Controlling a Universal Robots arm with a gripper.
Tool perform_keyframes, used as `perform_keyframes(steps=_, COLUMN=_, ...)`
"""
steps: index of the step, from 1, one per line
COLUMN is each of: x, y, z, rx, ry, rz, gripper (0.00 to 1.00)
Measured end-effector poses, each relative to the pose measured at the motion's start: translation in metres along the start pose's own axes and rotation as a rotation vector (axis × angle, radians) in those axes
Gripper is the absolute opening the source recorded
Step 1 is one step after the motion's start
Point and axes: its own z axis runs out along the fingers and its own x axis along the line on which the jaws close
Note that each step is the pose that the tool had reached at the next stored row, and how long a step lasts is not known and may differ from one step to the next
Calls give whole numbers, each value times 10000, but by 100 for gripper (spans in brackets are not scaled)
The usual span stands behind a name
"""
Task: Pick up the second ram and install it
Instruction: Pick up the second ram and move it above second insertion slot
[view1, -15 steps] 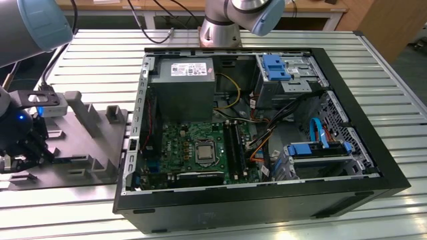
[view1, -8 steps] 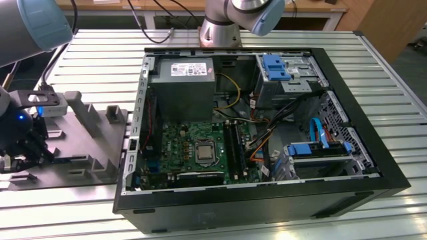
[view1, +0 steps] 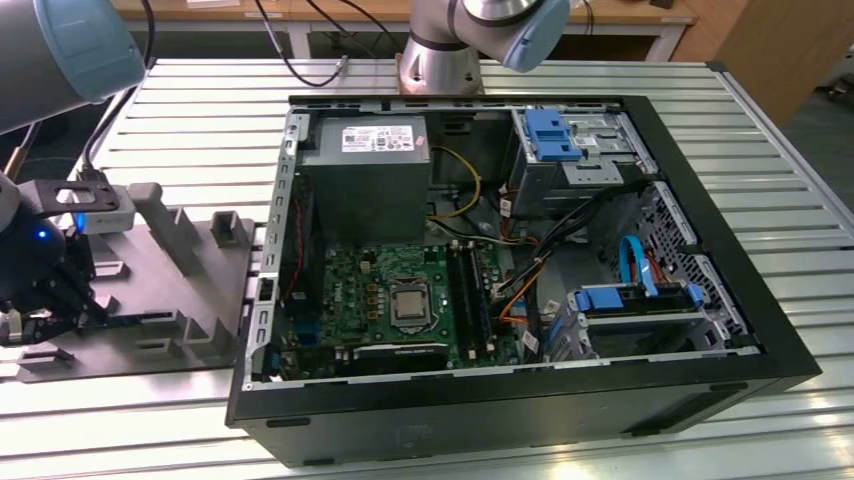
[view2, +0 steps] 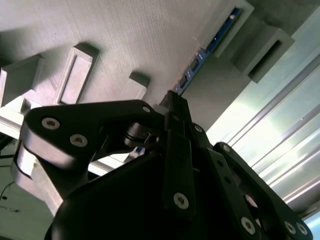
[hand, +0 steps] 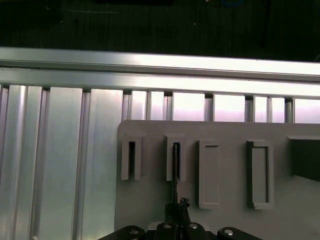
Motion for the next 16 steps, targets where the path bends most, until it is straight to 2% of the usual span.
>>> perform_keyframes(steps=7, x=0, y=0, z=-3, rx=-1, ry=0, rz=5, gripper=11)
perform_keyframes(steps=11, x=0, y=0, z=-3, rx=8, ry=-7, rz=291, gripper=11)
perform_keyframes(steps=16, x=0, y=0, z=-2, rx=10, ry=-9, rz=306, gripper=11)
